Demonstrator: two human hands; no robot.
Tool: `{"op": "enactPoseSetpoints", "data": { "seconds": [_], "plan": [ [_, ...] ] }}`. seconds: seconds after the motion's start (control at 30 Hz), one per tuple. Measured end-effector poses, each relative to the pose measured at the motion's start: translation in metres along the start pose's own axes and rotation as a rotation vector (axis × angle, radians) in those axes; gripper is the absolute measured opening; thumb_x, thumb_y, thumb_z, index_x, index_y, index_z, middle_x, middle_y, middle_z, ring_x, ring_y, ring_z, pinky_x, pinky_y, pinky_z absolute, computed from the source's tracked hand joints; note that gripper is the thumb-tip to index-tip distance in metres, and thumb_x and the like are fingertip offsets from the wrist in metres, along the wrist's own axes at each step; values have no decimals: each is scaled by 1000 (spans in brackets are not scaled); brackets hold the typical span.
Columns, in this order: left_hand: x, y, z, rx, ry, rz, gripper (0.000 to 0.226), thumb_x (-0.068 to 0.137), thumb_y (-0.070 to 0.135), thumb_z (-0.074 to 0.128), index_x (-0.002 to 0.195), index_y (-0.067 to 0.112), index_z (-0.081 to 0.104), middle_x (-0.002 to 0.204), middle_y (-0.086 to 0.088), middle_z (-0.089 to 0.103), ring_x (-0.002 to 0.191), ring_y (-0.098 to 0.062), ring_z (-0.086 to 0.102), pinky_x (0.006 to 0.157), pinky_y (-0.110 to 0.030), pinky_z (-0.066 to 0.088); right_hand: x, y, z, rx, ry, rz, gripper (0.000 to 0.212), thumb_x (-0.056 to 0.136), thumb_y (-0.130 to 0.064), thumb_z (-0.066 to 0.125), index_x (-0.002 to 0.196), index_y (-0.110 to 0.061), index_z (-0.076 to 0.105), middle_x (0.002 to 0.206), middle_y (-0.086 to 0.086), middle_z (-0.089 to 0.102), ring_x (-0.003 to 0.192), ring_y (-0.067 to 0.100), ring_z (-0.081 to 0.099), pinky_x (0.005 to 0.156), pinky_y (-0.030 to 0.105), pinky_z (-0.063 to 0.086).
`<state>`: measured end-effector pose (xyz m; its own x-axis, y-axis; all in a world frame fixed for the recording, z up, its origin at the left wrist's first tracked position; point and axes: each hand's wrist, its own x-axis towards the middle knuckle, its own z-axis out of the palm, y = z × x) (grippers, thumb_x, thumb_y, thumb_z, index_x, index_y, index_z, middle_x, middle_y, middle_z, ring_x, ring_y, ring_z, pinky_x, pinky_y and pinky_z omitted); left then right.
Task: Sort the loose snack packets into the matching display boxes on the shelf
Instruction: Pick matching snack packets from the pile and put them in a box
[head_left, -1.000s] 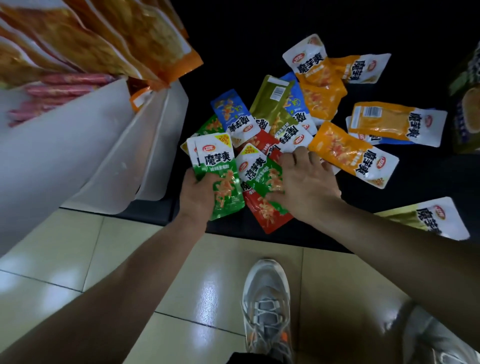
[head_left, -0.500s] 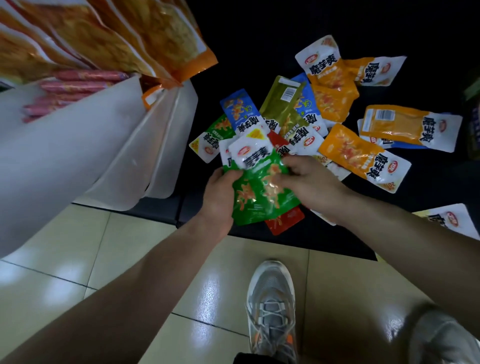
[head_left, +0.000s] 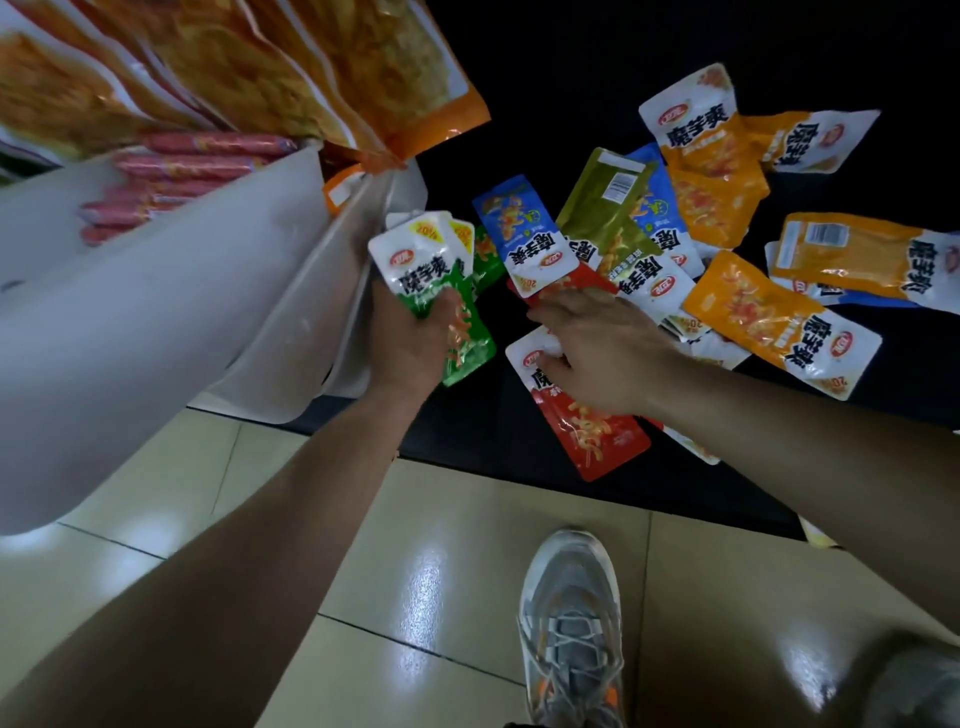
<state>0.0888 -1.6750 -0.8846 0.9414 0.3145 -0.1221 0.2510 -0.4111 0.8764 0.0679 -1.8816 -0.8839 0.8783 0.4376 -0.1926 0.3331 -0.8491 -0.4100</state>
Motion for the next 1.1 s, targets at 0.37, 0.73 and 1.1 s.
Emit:
{"op": "enactPoseSetpoints", "data": {
  "seconds": [0.37,0.73,1.1],
  "plan": [
    [-35,-15,-1,236,-205,-57,31,92,20,71,117,22,52,91,21,61,77,11,57,69,-15,40,-30,13,20,-265,35,-35,60,99,-42,47,151,-12,39,161,7,31,147,25,29,116,42,26],
    [-72,-15,-47,-72,-144,-295,16,92,8,69,104,19,66,86,5,72,78,-9,73,60,-18,55,-23,3,4,-132,185,-70,56,86,-26,64,138,-13,48,146,8,43,130,32,42,101,50,42],
    [-66,-22,-36,-313,-127,-528,23,89,10,73,109,19,68,108,-12,76,92,-33,74,89,-56,57,3,-4,2,-264,-91,-130,67,93,-52,57,150,-32,30,137,3,33,129,26,28,111,45,24]
  ]
}}
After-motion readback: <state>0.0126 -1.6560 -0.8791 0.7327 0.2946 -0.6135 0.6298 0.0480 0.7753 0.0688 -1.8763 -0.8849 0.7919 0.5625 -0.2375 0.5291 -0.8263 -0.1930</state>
